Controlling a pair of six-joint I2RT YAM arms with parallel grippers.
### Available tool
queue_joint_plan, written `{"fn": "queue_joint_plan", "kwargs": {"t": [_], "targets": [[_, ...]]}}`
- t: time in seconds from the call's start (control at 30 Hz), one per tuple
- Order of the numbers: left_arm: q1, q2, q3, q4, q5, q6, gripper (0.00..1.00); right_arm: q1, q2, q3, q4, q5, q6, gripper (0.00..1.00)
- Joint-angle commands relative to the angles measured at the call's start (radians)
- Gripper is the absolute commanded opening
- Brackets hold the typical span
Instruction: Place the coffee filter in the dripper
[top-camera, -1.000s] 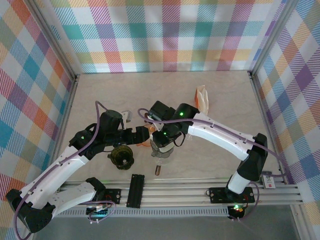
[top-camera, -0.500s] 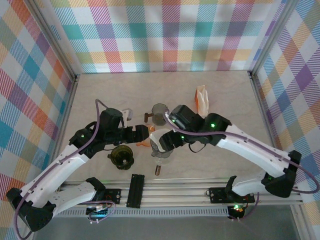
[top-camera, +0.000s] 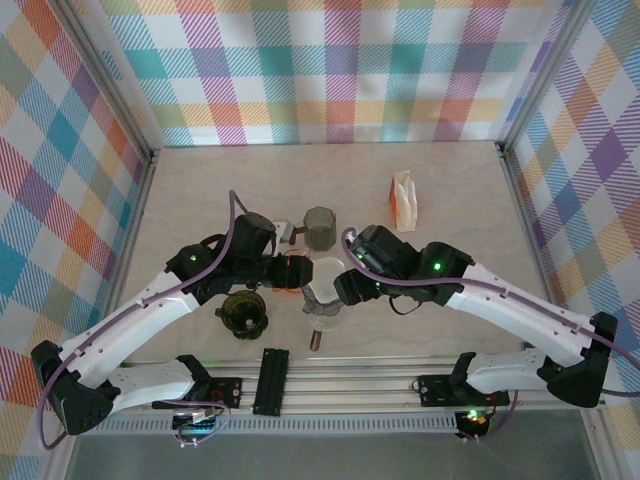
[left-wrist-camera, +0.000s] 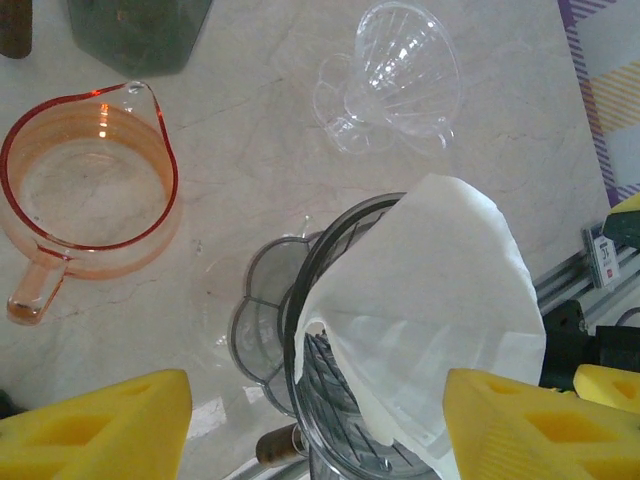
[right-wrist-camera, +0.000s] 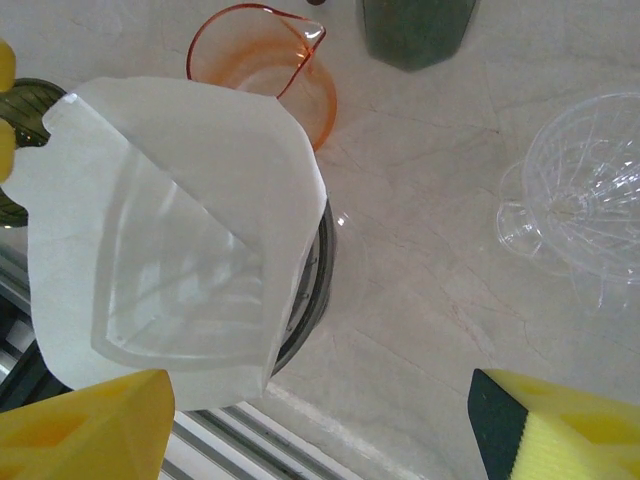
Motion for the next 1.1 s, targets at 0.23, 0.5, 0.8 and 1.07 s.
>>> {"fn": "queue_joint_plan", "kwargs": {"t": [0.23,0.5,0.8,1.07], "targets": [[-0.007,-0.001,-0.048,-0.007,0.008,0.012,0.57,-0.037,0.042,0.001,0.055,0.002,0.002,0.77],[-0.007,-0.015,-0.063,-0.005,-0.001,0.010,0.54,-0.072,0.084,0.005,0.079,-0.009,0.004,0.73],[-0.007,-0.016,-0.082,0.008,-0.013,0.004,0.54,-0.118,0.106,-0.026,0.079,-0.002,0.034,0.71],[-0.008,-0.027,-0.078,0.020,-0.011,0.001,0.56,-0.117,0.096,-0.013,0.151,-0.097,-0.029,0.84]]}}
